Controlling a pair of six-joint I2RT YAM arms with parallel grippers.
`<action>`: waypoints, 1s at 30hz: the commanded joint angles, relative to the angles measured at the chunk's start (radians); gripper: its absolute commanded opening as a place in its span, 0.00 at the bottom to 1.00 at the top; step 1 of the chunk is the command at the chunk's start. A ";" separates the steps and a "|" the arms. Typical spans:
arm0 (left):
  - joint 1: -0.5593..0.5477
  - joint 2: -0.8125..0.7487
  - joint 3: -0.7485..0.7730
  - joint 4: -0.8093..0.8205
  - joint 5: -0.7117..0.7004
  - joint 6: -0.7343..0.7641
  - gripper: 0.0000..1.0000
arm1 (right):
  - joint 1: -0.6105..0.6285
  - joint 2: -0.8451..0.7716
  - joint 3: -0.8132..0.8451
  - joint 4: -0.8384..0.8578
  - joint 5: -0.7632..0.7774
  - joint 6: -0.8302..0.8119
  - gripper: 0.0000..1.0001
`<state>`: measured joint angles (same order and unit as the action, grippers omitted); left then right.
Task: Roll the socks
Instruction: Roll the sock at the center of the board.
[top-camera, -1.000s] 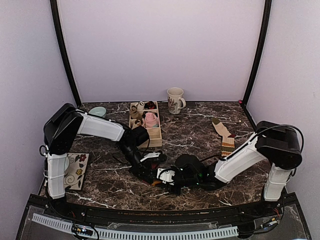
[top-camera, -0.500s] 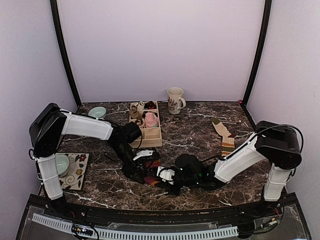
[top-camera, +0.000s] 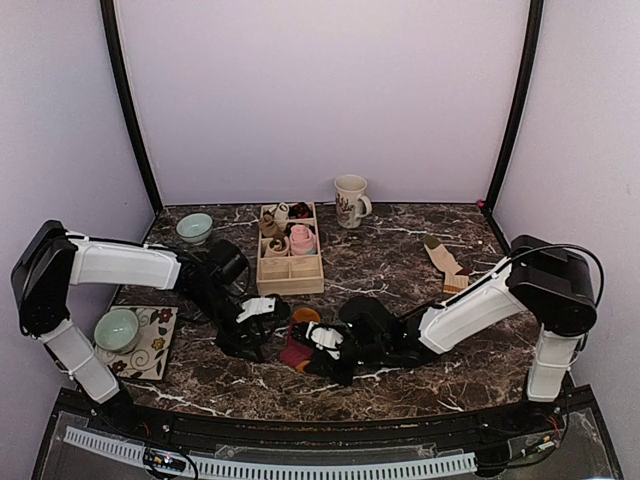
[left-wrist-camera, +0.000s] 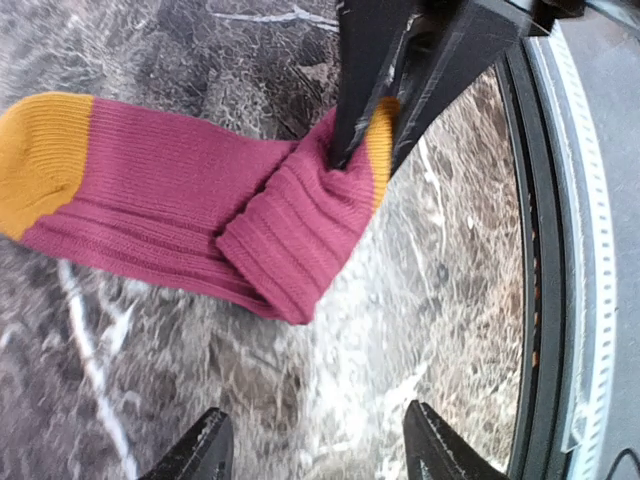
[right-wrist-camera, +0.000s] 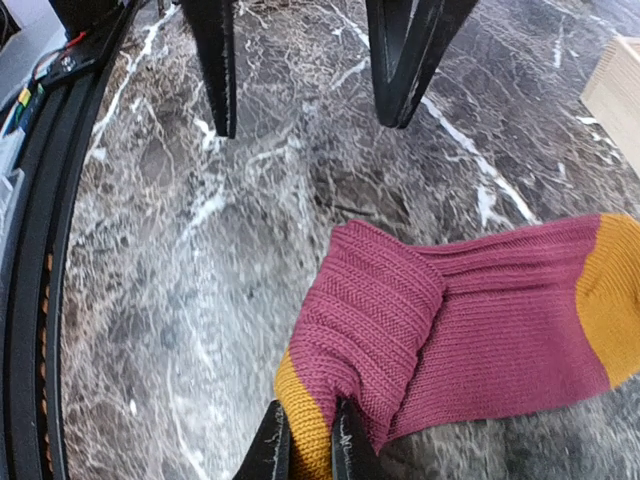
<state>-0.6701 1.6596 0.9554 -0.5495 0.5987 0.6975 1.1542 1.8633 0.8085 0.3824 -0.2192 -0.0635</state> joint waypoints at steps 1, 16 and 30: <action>0.009 -0.134 -0.107 0.153 -0.092 0.024 0.61 | -0.027 0.110 0.030 -0.277 -0.082 0.101 0.00; 0.004 -0.203 -0.180 0.166 -0.054 0.160 0.58 | -0.132 0.143 0.055 -0.381 -0.243 0.285 0.00; -0.173 -0.142 -0.174 0.268 -0.167 0.182 0.55 | -0.179 0.280 0.123 -0.458 -0.352 0.377 0.00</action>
<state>-0.8165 1.5013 0.7979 -0.3294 0.4763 0.8692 0.9787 2.0129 0.9886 0.2199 -0.6659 0.2733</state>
